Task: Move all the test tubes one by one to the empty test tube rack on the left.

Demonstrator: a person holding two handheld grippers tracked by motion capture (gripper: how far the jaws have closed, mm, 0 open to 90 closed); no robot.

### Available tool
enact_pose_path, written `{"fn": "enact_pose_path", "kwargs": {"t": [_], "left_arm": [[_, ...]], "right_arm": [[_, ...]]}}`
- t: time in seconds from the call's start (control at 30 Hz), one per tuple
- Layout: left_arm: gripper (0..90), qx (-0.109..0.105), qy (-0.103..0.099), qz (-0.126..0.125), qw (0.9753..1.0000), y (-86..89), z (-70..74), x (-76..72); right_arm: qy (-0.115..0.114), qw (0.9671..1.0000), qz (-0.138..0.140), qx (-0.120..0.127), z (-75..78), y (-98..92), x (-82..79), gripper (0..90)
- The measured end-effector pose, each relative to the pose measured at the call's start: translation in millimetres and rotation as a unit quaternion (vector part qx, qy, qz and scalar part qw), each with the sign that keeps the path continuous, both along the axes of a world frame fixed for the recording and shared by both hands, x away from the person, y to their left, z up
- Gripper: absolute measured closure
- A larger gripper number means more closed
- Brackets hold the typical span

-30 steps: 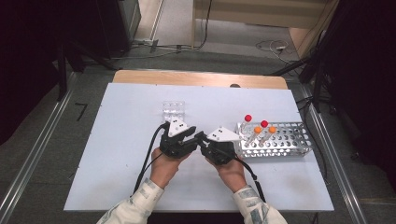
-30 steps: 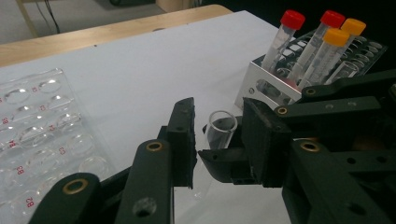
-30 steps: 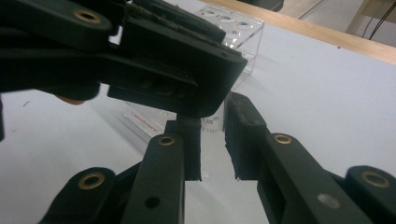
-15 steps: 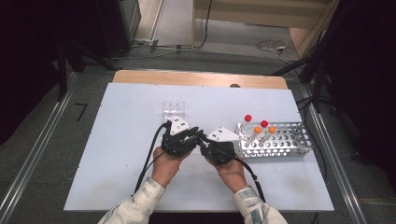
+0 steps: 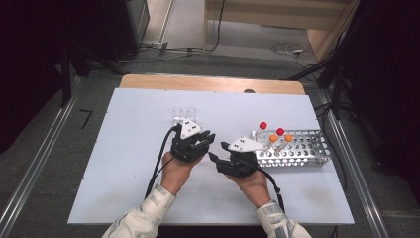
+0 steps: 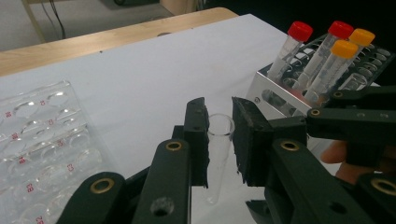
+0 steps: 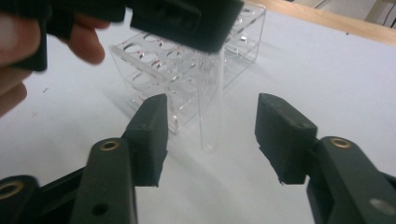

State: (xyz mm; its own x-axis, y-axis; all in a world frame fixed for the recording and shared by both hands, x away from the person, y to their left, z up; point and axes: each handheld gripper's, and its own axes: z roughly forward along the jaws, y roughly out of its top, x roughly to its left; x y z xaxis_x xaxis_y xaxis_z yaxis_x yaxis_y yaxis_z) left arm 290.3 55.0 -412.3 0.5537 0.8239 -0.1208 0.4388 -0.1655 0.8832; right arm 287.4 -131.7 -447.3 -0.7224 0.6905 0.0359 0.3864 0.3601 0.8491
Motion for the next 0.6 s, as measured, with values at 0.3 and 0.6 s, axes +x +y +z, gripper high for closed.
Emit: {"fn": "enact_pose_path", "kwargs": {"t": [0.3,0.6], "left_arm": [[76.8,0.001,-0.010,0.011,0.9999,6.6,18.5,9.1],[76.8,0.000,-0.027,0.042,0.9988,29.0,36.5,13.6]], "right_arm": [[0.002,1.0000,0.000,-0.003,1.0,-11.9,-6.0,38.2],[0.001,1.0000,-0.003,0.001,0.6,-21.9,-9.7,37.5]]}}
